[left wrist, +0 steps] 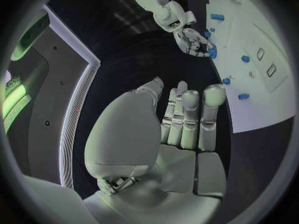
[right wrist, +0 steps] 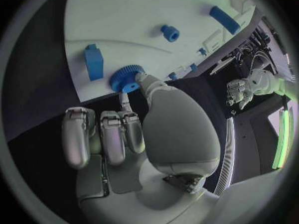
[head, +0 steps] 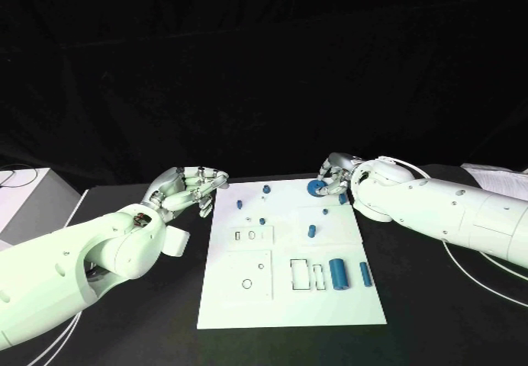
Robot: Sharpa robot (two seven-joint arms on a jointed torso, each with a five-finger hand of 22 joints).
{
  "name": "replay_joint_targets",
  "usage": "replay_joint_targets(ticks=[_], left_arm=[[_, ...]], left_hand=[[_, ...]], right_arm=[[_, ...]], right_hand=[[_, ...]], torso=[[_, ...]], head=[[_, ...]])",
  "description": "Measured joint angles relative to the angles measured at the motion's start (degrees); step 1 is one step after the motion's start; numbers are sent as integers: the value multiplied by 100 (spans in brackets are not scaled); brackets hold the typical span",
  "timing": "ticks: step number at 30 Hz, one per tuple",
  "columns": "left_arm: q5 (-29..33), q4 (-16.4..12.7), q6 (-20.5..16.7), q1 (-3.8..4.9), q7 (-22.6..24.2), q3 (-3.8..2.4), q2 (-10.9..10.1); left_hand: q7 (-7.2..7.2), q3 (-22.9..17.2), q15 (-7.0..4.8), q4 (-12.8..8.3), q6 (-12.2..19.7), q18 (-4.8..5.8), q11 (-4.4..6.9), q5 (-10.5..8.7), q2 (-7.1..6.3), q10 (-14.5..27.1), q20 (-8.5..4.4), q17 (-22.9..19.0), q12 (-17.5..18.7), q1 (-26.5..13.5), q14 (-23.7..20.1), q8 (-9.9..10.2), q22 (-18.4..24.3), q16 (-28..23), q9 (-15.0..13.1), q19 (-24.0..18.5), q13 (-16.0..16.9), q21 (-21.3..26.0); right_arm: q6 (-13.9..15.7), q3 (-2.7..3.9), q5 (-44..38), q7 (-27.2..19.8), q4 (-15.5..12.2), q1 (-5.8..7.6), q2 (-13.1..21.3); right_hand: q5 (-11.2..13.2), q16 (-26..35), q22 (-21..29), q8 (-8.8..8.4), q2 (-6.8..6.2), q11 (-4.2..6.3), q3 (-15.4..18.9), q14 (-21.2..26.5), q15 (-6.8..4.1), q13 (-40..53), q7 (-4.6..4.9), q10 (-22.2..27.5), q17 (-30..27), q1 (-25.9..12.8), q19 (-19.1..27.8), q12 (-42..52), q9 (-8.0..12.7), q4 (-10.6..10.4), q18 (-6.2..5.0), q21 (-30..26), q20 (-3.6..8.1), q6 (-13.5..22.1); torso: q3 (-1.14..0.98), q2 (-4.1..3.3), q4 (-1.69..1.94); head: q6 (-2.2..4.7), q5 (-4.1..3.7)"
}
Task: Assemble the parts on the task board
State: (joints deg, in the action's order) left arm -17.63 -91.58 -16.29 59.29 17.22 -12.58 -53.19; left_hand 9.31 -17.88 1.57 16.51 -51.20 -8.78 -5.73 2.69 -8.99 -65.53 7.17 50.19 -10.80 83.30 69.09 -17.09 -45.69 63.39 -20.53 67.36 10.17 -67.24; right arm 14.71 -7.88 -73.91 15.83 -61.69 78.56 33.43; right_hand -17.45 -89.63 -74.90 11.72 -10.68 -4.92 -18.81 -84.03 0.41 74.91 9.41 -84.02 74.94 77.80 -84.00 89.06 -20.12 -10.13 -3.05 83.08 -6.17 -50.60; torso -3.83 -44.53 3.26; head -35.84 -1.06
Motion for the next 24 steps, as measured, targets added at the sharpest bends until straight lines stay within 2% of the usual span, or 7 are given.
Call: replay_joint_targets(ticks=[5, 7, 11, 17, 22, 23, 24], left_arm=[[0, 0, 1, 0, 0, 0, 0], [0, 0, 1, 0, 0, 0, 0], [0, 1, 1, 0, -1, 0, -1], [0, 3, 2, 0, -1, 0, -2], [0, 8, 2, 0, -1, 0, -2], [0, 12, 2, 0, -1, 0, -3], [0, 16, 2, 0, -1, 0, -3]], left_hand=[[0, 0, 0, 0, 0, 0, 0, 0, 0, 0, 0, 0, 0, 0, 0, 0, 0, 0, 0, 0, 0, 0], [0, 0, 0, 0, 0, 0, 0, 0, 0, 0, 0, 0, 0, 0, 0, 0, 0, 0, 0, 0, 0, 0], [0, 0, 0, 0, 0, 0, 0, 0, 0, 0, 0, 0, 0, 0, 0, 0, 1, 0, 1, 0, -1, 0], [0, 0, 0, 0, 0, 0, 0, 0, 0, 0, 0, 0, 0, 0, 0, 0, 1, 0, 0, 0, 5, 0], [0, 0, 0, 0, 0, 0, 0, 0, 0, 0, 0, 0, 0, 0, 0, 0, 1, 0, -7, 0, 4, 0], [0, 0, 0, 0, 0, 0, 0, 0, 0, 0, 0, 0, 0, 0, 0, 0, 1, 0, -7, 0, 4, 0], [0, 0, 0, 0, 0, 0, 0, 0, 0, 0, 0, 0, 0, 0, 0, 0, 1, 0, -7, 0, 4, 0]], right_arm=[[-5, -2, 8, -34, -18, -1, 7], [1, -5, 5, -50, -34, -3, 14], [53, -11, -44, -89, -96, -17, 28], [283, -15, -215, -157, -243, -29, 50], [582, -14, -407, -203, -463, -28, 85], [649, -13, -451, -211, -536, -27, 96], [696, -13, -482, -217, -591, -26, 102]], right_hand=[[-106, 0, -5, -22, 61, 14, -341, 2, -2, 0, -17, 11, 0, 2, 0, 17, 39, 6, 0, 0, 0, -159], [-14, 0, -5, -21, 74, 50, -537, 0, -48, 0, -26, 4, 0, 3, -1, 23, 60, 41, -1, 0, 27, -209], [38, 0, -5, -20, 76, 59, -755, 10, -57, -1, -25, -5, -1, 1, 0, 44, 60, 97, -1, 0, 44, -214], [249, 0, -4, -20, 129, 114, -898, 21, -106, 1, -24, 10, -1, -53, -1, 69, 62, 147, -1, 43, 85, -216], [270, 0, -4, -20, 120, 114, -906, 1, -126, 4, -24, 10, -1, -92, -1, 83, 62, 152, -1, 44, 85, -217], [270, 0, -4, -20, 109, 114, -906, 1, -126, 4, -24, 10, -1, -115, -1, 83, 62, 152, 60, 68, 85, -217], [270, 0, -4, -20, 106, 114, -908, 1, -126, 4, -24, 10, -1, -118, -1, 83, 62, 153, 61, 68, 85, -217]], torso=[[1, 3, -2], [1, 3, 0], [2, 3, 5], [4, 3, 5], [12, 7, 6], [12, 8, 7], [12, 10, 7]], head=[[-1, 1], [-1, 1], [2, -4], [15, -5], [37, 0], [43, 2], [46, 3]])
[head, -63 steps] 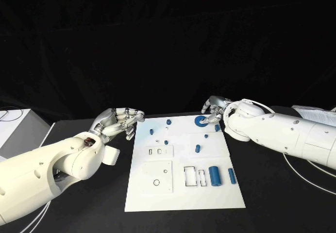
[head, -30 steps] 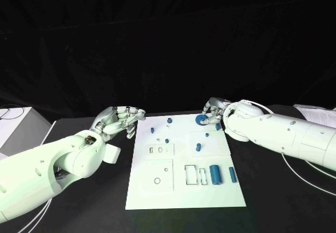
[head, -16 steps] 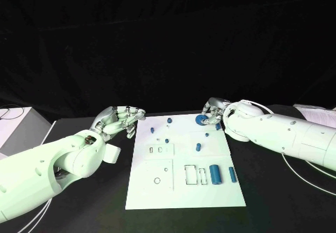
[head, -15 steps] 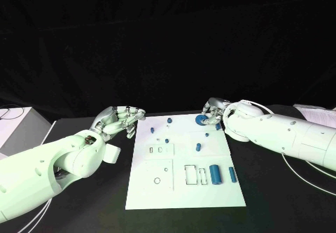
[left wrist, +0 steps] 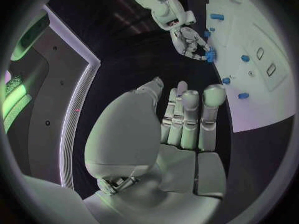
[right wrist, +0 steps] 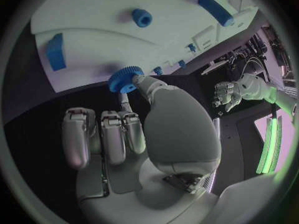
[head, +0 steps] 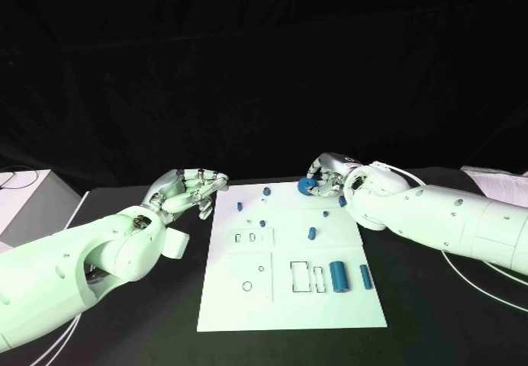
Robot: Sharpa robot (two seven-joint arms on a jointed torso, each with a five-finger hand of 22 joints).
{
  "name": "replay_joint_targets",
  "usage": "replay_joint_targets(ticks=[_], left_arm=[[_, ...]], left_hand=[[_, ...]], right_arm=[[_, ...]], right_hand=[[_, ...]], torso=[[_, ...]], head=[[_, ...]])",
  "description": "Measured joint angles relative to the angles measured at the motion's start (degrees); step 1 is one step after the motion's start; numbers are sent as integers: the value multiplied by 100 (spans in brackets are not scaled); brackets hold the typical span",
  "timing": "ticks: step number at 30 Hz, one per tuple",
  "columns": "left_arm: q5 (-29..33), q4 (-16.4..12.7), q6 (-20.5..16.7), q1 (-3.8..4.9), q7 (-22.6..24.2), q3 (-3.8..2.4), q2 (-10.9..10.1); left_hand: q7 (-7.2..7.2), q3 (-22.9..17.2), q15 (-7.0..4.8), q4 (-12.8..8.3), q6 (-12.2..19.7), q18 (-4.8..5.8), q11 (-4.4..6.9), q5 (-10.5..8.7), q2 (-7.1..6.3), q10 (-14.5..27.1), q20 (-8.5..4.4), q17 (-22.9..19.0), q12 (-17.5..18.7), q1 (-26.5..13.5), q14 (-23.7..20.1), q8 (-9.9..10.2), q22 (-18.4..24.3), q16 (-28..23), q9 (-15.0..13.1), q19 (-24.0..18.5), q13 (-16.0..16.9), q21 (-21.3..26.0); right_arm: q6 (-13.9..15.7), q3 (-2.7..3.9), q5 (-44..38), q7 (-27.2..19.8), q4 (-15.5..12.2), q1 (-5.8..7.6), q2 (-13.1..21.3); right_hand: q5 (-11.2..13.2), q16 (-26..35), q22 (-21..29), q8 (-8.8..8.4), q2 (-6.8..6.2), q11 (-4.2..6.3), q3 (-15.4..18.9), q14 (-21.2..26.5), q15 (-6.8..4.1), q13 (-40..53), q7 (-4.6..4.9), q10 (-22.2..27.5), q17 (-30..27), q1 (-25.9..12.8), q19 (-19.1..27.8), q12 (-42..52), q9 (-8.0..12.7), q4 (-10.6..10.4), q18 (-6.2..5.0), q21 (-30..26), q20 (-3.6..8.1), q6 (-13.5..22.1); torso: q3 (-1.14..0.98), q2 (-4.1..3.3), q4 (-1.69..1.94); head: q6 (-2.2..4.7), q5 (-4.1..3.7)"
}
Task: Assemble the parts on the task board
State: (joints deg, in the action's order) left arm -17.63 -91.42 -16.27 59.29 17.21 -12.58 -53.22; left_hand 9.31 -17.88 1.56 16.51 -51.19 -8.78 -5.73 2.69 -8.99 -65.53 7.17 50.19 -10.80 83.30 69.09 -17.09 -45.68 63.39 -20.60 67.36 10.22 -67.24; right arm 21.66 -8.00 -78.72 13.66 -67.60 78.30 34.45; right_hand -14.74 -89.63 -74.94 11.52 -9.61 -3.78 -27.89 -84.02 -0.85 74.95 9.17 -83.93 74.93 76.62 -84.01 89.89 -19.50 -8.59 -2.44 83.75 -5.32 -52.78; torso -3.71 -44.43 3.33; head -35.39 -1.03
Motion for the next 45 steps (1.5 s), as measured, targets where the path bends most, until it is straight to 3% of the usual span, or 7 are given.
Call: replay_joint_targets(ticks=[8, 16, 27, 45], left_arm=[[0, 65, 1, 1, 0, 0, 6], [2, 98, 2, 1, -2, 1, 45], [3, 88, 6, 1, -5, 1, 59], [3, 53, 11, 1, -5, -1, 43]], left_hand=[[0, 0, 0, 0, 0, 0, 0, 0, 0, 0, 0, 0, 0, 0, 0, 0, -29, -23, 0, 0, 6, 0], [0, 0, 0, 0, 0, 0, 0, 0, 0, 0, 0, 0, 0, 0, 0, 0, -29, -23, 1, 0, 6, 0], [0, 0, 0, 0, 0, 1, 0, 0, 0, 0, 0, 0, 0, 0, 0, 0, -28, -23, 1, 0, 6, 0], [0, -16, 0, -16, 0, 1, 0, 0, 0, 0, 0, 0, 0, 0, 0, 0, -34, -22, -6, 0, 12, -27]], right_arm=[[199, 2, -209, -23, -369, 3, -128], [215, -11, -328, -57, -439, -56, -511], [169, -45, -444, -63, -122, -167, -951], [102, -58, -691, 76, 260, -259, -1170]], right_hand=[[4, 0, 0, 0, -27, 0, -21, 0, 1, -1, 2, 0, 0, -28, 21, 0, 0, 20, 0, 25, 20, -3], [14, 0, 1, 1, -57, 0, -36, 0, 1, -1, 2, 0, -1, -58, 1, 0, 0, 36, 0, 24, 40, -6], [26, 0, 2, 2, -81, -1, -68, 0, 1, -2, 0, 1, -1, -80, 1, -1, 0, 69, -1, 57, 39, -11], [-2, 0, 3, 3, -120, -1, -83, -1, 2, -3, 2, 1, -1, -117, 1, -1, -1, 86, -7, 61, 39, -46]], torso=[[16, 8, 4], [27, 10, 19], [27, -4, 35], [26, -13, 42]], head=[[44, 9], [56, 2], [31, 30], [-8, 49]])
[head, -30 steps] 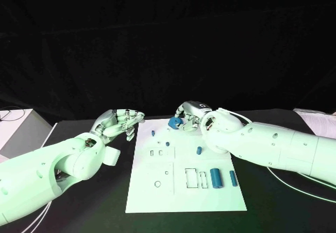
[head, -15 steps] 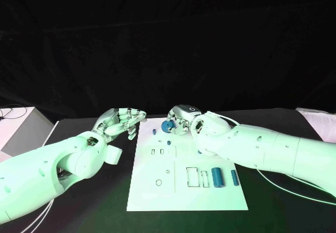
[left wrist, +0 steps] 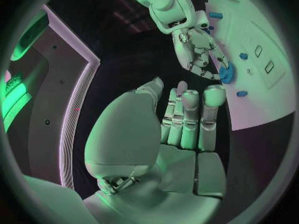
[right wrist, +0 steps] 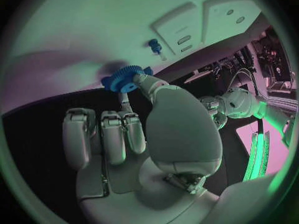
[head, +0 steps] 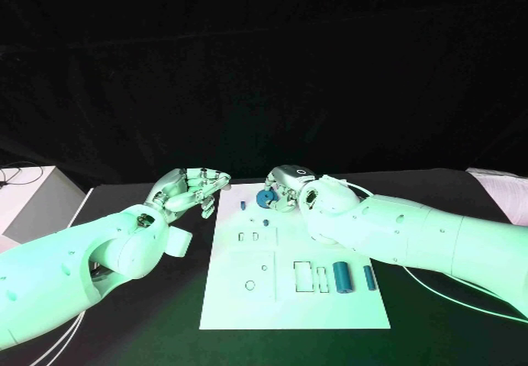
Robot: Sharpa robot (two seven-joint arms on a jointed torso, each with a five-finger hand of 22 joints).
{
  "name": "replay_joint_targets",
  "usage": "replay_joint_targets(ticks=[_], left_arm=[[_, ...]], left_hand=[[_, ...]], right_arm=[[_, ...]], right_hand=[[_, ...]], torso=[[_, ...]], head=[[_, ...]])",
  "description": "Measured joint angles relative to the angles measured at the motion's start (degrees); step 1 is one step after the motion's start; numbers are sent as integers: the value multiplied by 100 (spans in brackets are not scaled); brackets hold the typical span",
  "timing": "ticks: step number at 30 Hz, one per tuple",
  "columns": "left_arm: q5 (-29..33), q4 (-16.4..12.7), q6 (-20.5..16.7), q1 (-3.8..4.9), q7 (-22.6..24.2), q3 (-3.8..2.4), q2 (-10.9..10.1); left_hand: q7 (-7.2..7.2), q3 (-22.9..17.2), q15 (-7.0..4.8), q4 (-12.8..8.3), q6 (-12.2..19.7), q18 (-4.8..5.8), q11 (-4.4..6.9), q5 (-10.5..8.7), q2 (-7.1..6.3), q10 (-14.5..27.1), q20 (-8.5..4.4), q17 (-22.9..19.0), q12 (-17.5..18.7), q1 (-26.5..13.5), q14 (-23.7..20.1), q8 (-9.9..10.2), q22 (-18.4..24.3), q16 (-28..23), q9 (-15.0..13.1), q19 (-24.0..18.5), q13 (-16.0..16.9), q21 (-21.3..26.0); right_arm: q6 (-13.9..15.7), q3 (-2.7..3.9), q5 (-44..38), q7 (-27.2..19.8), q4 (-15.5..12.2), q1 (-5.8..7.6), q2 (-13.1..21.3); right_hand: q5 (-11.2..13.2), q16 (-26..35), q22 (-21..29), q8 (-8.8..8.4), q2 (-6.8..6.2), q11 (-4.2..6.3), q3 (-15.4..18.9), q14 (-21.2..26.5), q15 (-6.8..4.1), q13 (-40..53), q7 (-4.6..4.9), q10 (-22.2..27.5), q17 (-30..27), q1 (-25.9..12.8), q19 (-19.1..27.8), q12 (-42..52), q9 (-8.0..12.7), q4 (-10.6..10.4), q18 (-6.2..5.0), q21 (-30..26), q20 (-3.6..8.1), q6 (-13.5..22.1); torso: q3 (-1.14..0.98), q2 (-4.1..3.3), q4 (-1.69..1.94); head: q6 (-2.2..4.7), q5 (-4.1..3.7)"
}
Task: Assemble the parts on the task board
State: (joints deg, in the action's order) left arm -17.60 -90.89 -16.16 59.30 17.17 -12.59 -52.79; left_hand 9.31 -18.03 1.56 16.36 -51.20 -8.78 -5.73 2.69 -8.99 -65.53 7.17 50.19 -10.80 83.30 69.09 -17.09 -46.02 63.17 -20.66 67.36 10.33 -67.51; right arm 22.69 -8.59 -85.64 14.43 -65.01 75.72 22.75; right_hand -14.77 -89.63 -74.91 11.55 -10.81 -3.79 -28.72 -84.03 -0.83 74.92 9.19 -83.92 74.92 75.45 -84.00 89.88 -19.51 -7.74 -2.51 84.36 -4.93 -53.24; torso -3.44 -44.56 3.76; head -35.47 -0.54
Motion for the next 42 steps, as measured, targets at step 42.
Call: replay_joint_targets(ticks=[42], left_arm=[[-1, -30, 7, 2, -4, 0, -12]], left_hand=[[0, 0, 0, 0, 0, -1, 0, 0, 0, 0, 0, 0, 0, 0, 0, 0, -4, 0, -4, 0, 6, 0]], right_arm=[[-15, -8, -203, 14, 341, -101, -174]], right_hand=[[616, 0, -3, -543, -119, -22, 1405, 2, 42, 3, 2, -21, -1, -162, 0, -262, 188, -294, -10, -128, -68, 538]], torso=[[3, 4, -13]], head=[[-54, 60]])
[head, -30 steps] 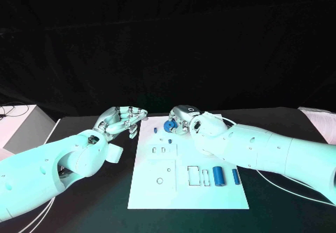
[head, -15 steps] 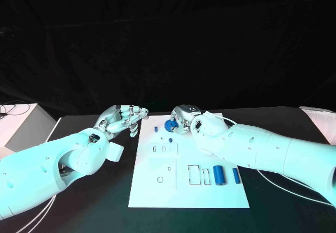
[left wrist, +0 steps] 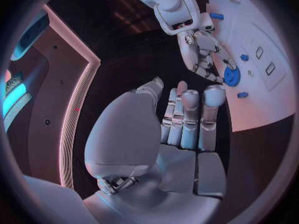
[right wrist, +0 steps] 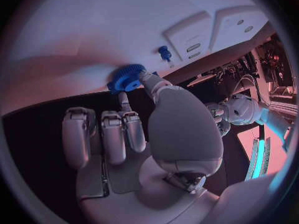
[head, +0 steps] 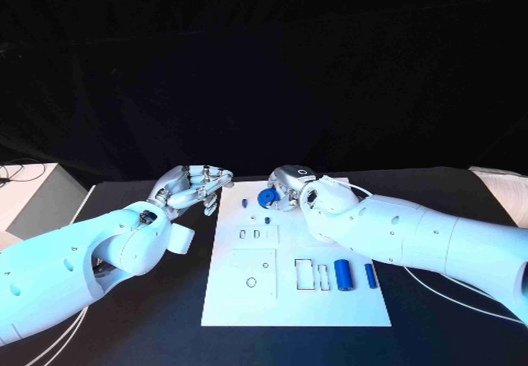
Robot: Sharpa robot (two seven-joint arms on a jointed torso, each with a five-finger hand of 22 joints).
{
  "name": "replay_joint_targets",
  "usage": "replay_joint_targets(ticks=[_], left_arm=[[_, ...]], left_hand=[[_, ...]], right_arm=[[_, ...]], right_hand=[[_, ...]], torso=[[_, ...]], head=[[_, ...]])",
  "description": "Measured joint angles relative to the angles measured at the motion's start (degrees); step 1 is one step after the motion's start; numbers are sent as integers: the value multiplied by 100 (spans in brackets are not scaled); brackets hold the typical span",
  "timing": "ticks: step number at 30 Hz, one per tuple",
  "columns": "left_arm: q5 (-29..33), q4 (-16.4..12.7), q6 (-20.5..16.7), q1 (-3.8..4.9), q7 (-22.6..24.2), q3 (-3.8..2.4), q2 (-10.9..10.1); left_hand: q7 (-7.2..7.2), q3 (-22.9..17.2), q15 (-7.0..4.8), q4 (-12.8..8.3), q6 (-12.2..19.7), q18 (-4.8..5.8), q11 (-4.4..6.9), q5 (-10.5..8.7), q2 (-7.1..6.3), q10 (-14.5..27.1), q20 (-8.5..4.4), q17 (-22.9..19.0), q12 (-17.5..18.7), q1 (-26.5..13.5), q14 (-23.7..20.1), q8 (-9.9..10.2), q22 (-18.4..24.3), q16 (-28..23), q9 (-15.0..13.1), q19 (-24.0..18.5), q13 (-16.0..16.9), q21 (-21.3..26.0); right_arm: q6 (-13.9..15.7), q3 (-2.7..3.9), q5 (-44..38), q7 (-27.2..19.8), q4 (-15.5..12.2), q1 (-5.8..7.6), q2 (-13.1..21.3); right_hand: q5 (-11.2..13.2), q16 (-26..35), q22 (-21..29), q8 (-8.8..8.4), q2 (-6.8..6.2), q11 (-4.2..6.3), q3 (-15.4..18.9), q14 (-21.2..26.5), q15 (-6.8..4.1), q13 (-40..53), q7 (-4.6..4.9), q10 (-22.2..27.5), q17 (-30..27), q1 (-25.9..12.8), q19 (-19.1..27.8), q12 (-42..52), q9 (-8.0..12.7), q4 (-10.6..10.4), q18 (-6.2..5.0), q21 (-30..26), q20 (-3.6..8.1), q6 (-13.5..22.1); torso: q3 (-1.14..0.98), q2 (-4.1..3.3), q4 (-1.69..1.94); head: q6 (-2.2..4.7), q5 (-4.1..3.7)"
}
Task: Assemble the parts on the task board
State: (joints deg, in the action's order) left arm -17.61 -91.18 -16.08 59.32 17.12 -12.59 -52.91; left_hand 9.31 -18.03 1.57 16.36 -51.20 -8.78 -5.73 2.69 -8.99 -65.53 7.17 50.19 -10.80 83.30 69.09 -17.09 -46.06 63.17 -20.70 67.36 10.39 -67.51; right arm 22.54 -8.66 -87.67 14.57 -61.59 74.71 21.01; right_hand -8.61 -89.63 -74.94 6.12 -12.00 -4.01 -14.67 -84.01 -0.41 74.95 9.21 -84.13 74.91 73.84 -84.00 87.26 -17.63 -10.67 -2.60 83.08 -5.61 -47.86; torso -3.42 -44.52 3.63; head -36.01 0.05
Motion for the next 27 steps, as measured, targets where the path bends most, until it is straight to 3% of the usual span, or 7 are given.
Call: replay_joint_targets(ticks=[2, 5, 13, 19, 23, 25, 27], left_arm=[[0, 0, 1, 0, 0, 0, -3], [0, 2, 1, 0, 0, 0, -7], [0, 14, 1, 0, -1, 0, -12], [0, 32, 1, 0, -1, 0, -25], [0, 47, 1, 0, -1, 0, -36], [0, 51, 1, 0, -1, 0, -31], [0, 54, 1, 0, -1, 0, -21]], left_hand=[[0, 0, 0, 0, 0, 0, 0, 0, 0, 0, 0, 0, 0, 0, 0, 0, 0, 0, 0, 0, 0, 0], [0, 0, 0, 0, 0, 0, 0, 0, 0, 0, 0, 0, 0, 0, 0, 0, 0, 0, 0, 0, 0, 0], [0, 0, 0, 0, 0, 0, 0, 0, 0, 0, 0, 0, 0, 0, 0, 0, 1, 0, 1, 0, -1, 0], [0, 0, 0, 0, 0, 0, 0, 0, 0, 0, -21, -22, 0, 0, 0, 0, 4, -11, -5, -21, 6, 0], [0, 0, 9, 0, 0, 0, 0, 0, 0, 0, 1, -69, 0, 0, -51, 0, 40, -44, -5, -43, 6, 0], [0, 0, 9, 0, 0, 0, 0, 0, 0, 0, -1, -71, 0, 0, -51, 0, 44, -44, -5, -44, 6, 0], [0, 0, 9, 0, 0, -1, 0, 0, 0, 0, -20, -76, 0, 0, -51, 0, 59, -44, -5, -64, 6, 0]], right_arm=[[-1, -2, 12, -17, -16, 0, 21], [6, -5, 44, -42, -59, -2, 70], [115, -9, 169, -108, -340, -12, 282], [399, -8, 388, -244, -662, 2, 602], [463, -3, 589, -359, -734, 28, 691], [443, -3, 684, -411, -742, 34, 687], [390, -3, 753, -445, -739, 35, 668]], right_hand=[[7, 0, 0, -58, 53, -23, 450, 0, 24, 0, 8, 20, 0, 192, 0, -42, 36, -261, -1, -13, -16, 8], [7, 0, 0, -90, 33, -50, 765, 0, 41, 0, 36, 11, 0, 400, 0, -73, 68, -562, -1, -45, -16, 36], [-182, 0, 1, -90, 91, -87, 796, -1, 83, -1, 92, 15, 0, 499, 0, -73, 69, -593, -1, -67, -57, -18], [-288, 0, 1, 11, 206, -92, 631, -2, 83, -1, 45, 10, 0, 697, 0, -73, 45, -546, -1, -133, -57, -259], [-525, 0, 2, 29, 256, -92, 461, -2, 83, -2, 18, 10, 0, 753, 0, -1, 43, -520, -1, -125, -57, -315], [-1029, 0, 2, -7, 210, -57, 282, -1, 82, -2, -3, 19, 0, 801, 0, 18, 76, -496, -1, -89, -57, -295], [-1264, 0, 2, -62, 204, -47, 156, 15, 62, -2, -34, 10, 0, 806, 0, 48, 104, -487, -1, -65, -57, -263]], torso=[[1, 1, 0], [1, 3, 0], [-1, 10, -10], [-2, 24, -25], [1, 37, -50], [1, 42, -60], [2, 46, -65]], head=[[-2, 0], [-6, 0], [-7, -3], [16, -3], [29, -3], [32, 0], [34, 2]])
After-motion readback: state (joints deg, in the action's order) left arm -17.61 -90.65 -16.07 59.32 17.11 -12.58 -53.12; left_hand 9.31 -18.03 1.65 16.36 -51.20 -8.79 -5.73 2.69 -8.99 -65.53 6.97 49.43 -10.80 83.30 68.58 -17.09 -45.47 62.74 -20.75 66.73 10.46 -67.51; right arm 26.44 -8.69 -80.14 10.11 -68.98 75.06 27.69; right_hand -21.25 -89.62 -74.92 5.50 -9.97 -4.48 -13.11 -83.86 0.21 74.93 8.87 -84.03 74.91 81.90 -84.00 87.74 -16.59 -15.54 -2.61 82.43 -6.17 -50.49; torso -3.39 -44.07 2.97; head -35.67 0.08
